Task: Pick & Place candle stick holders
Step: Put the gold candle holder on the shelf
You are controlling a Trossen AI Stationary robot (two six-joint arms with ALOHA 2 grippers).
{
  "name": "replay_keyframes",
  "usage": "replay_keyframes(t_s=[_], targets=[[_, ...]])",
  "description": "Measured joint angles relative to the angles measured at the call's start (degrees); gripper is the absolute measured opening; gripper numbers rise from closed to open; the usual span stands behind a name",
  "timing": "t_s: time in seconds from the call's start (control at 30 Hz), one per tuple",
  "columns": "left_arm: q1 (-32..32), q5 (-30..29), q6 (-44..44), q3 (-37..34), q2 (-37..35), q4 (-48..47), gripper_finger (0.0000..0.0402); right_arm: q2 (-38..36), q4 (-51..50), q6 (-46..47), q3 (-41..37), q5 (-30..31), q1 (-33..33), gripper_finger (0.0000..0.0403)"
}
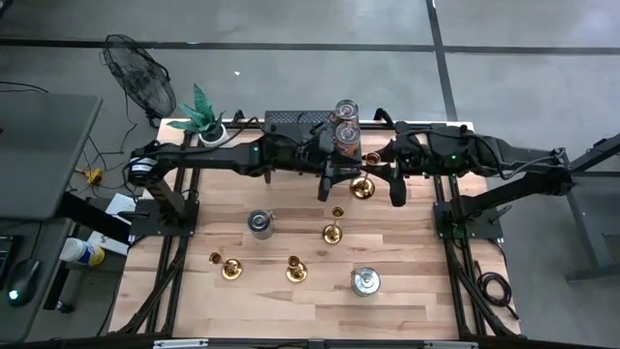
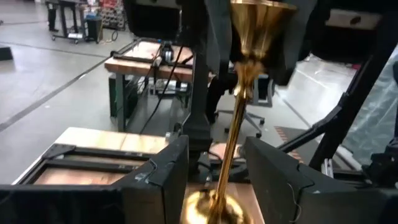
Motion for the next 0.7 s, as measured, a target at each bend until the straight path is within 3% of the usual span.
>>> replay_keyframes(t_s=[0.23,0.5,0.7], targets=[[-0.02,3.55,-1.51,4.69,3.99,-0.48,0.0156,0.0,-0.02,-0.02,0.0,-0.9,-0.02,0.0094],[-0.41,3.04,-1.51,4.91,4.01,-0.3,0.0156,0.0,-0.05,-0.02,0.0,-1.66,-0.02,0.0111],[-1.25,0.63,-1.51,4.91,4.01,-0.37,0.0154,0.0,-0.04,-0.15,0.0,-1.95,0.0,0.0094]])
